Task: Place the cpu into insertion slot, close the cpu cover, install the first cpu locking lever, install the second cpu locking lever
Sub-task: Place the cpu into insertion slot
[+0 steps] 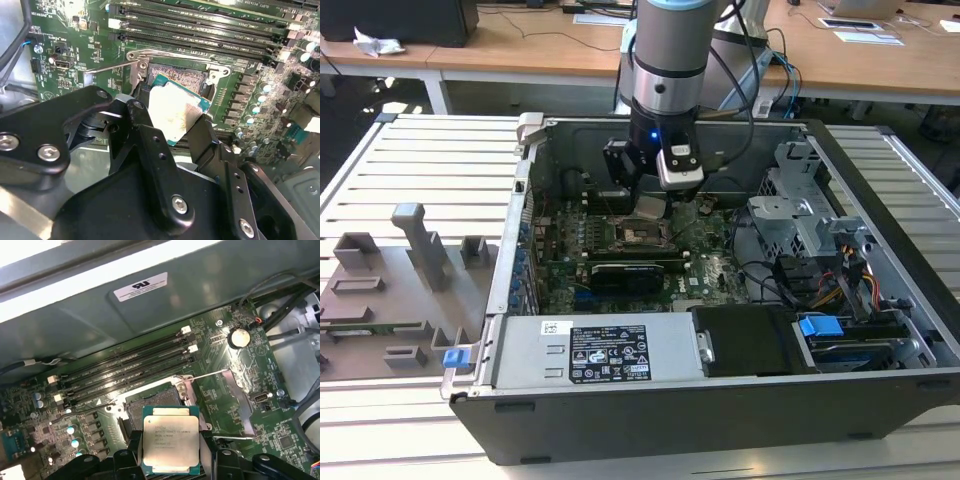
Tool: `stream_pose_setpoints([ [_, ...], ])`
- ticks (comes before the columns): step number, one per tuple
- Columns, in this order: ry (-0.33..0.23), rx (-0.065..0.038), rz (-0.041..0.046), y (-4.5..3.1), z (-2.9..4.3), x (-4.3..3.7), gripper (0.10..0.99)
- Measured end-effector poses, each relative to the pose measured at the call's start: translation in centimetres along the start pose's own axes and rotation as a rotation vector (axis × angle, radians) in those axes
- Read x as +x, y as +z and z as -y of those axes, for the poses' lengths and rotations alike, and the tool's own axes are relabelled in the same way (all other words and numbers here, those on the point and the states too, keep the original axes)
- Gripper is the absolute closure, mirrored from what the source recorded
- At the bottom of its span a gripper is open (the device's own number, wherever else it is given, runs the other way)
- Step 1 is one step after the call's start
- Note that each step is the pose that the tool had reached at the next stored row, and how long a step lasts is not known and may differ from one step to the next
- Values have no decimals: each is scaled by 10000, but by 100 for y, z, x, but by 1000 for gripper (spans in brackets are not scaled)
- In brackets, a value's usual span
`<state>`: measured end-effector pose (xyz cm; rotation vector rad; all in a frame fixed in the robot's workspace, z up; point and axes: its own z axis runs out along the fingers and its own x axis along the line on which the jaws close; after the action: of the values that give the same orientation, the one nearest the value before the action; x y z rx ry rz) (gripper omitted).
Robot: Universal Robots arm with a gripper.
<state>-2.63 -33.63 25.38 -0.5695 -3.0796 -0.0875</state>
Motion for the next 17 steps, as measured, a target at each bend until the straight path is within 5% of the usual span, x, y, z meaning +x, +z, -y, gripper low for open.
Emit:
stream_pose_setpoints([
  [17,1364,113,126,1,0,0,545],
])
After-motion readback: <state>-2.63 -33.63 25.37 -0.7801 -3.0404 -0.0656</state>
